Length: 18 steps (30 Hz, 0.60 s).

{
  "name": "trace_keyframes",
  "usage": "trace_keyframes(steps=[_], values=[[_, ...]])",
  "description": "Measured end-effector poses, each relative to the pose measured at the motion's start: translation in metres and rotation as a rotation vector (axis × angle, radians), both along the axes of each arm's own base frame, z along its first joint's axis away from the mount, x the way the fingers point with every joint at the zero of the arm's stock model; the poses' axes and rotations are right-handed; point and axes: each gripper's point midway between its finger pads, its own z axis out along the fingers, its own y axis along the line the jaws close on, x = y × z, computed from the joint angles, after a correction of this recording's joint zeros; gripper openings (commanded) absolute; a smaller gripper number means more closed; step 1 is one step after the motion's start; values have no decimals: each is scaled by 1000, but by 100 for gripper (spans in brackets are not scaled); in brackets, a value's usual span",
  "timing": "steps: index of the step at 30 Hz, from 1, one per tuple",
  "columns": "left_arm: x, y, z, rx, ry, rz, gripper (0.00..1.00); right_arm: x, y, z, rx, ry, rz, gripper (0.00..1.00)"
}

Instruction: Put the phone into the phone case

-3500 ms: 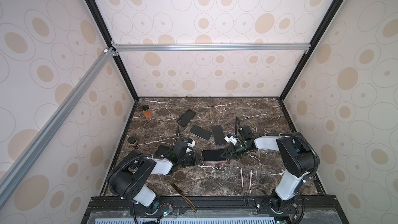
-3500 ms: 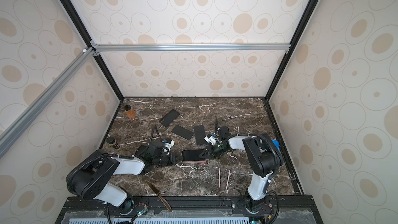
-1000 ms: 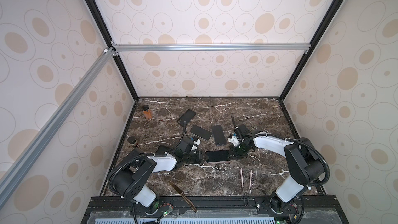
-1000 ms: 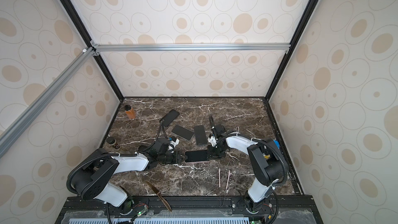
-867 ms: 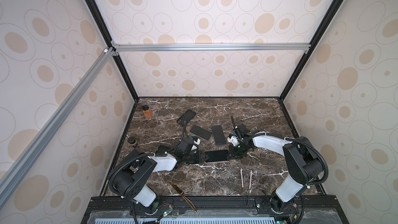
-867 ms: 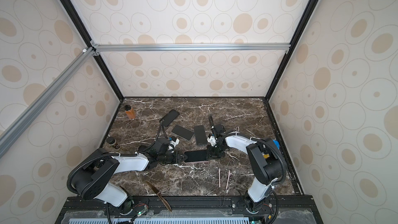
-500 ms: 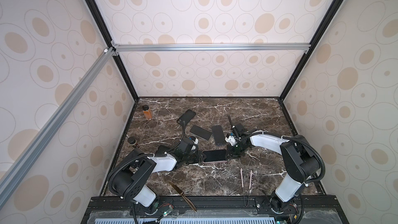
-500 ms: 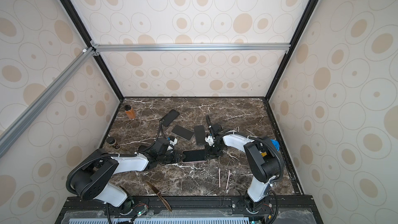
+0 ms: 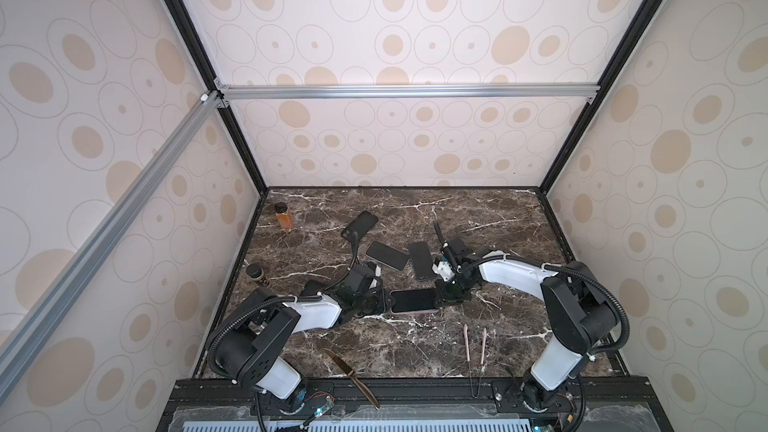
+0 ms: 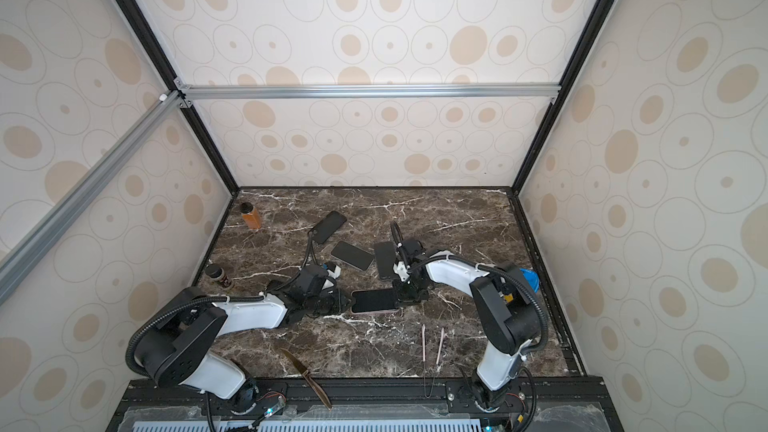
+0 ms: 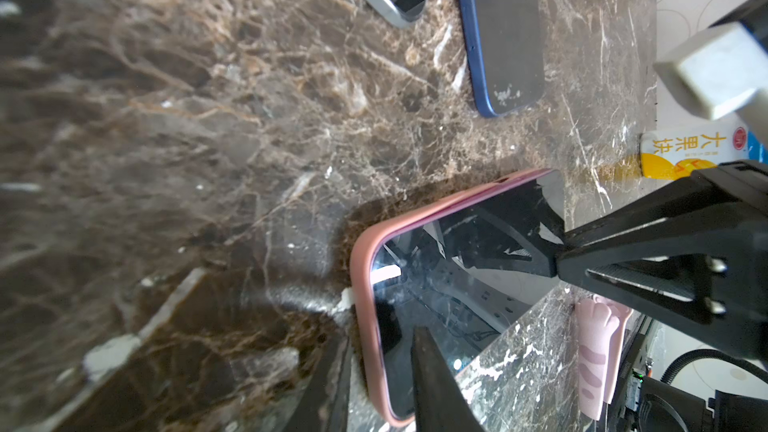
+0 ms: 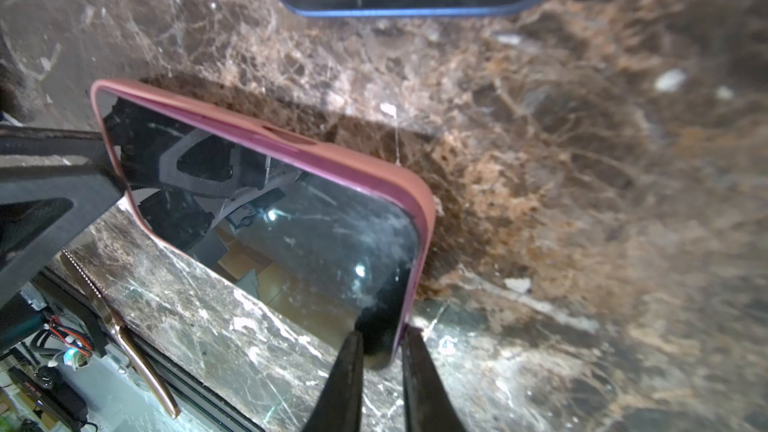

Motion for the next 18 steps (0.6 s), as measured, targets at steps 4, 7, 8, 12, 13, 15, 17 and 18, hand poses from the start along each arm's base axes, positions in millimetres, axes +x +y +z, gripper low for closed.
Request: trace_keyframes(steps=[4,7,8,12,13,15,17,18], values=[[0,0,0,0,1,-1,26,0,1,0,6,2,-2,16],[0,-1,-1,-4,0,-4,25,0,1,0,7,2,-4,15],[0,-2,-1,-6,0,-5,25,0,1,0,7,3,-4,15],[1,-3,-1,-13,-1,-9,25,0,2,-1,10,7,-7,14],[1,-3,-1,-13,-1,-9,25,1,2,-1,12,9,-10,14],[1,-3,-1,-13,-2,-8,25,0,3,-2,16,14,-13,13],[1,-3,-1,-13,-2,-8,25,0,4,-2,20,19,-16,13],[1,-3,-1,-13,-2,-8,25,0,4,-2,21,21,-17,13]])
